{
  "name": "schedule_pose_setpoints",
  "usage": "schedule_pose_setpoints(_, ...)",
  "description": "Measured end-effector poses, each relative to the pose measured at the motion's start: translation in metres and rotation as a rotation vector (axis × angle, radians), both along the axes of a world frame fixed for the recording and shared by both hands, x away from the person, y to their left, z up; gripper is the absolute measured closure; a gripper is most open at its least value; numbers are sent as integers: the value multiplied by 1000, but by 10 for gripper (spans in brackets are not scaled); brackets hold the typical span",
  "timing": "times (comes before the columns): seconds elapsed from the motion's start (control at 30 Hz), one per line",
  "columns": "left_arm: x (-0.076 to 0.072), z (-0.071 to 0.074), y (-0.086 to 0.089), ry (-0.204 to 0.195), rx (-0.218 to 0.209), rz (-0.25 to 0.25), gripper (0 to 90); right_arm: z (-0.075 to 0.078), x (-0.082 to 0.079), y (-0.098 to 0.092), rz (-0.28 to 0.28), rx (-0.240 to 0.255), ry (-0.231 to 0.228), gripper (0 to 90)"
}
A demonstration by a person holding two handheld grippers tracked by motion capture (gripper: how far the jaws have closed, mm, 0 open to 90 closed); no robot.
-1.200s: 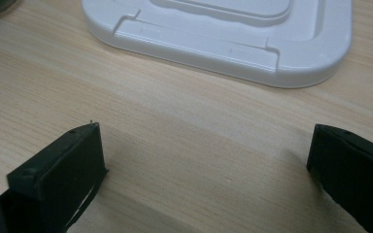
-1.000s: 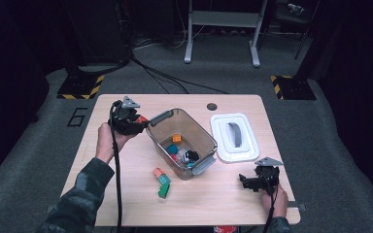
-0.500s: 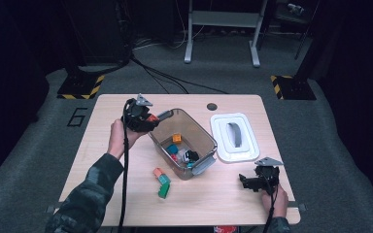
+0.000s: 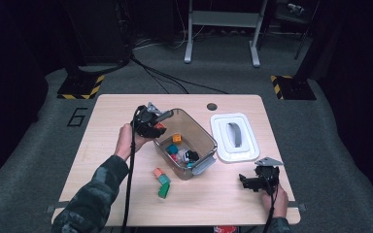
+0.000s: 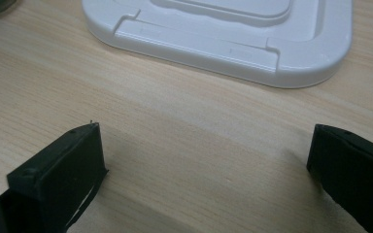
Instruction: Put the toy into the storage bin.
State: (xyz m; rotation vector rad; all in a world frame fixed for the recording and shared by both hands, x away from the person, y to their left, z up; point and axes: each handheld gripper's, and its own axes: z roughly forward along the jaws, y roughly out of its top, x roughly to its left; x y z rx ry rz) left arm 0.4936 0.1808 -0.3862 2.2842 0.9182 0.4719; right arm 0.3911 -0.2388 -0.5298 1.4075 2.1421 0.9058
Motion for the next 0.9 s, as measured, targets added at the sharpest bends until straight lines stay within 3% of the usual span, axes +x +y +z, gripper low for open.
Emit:
schedule_pose_setpoints(0.27,-2,-5,-3,-6,37,-24,580,0,0,0,0,0,1,0)
schedule_pose_setpoints(0.43,-3,-6,-1,5,40,-9,532,0,0,0,0,0,0,0)
schedule_pose_setpoints(0.67,-11,1,5,-5,5,5,376,0,0,0,0,0,1,0)
schedule_pose_setpoints(0.9,-39,12,17,-48,-51,8,213,0,0,0,-1,1,0,0)
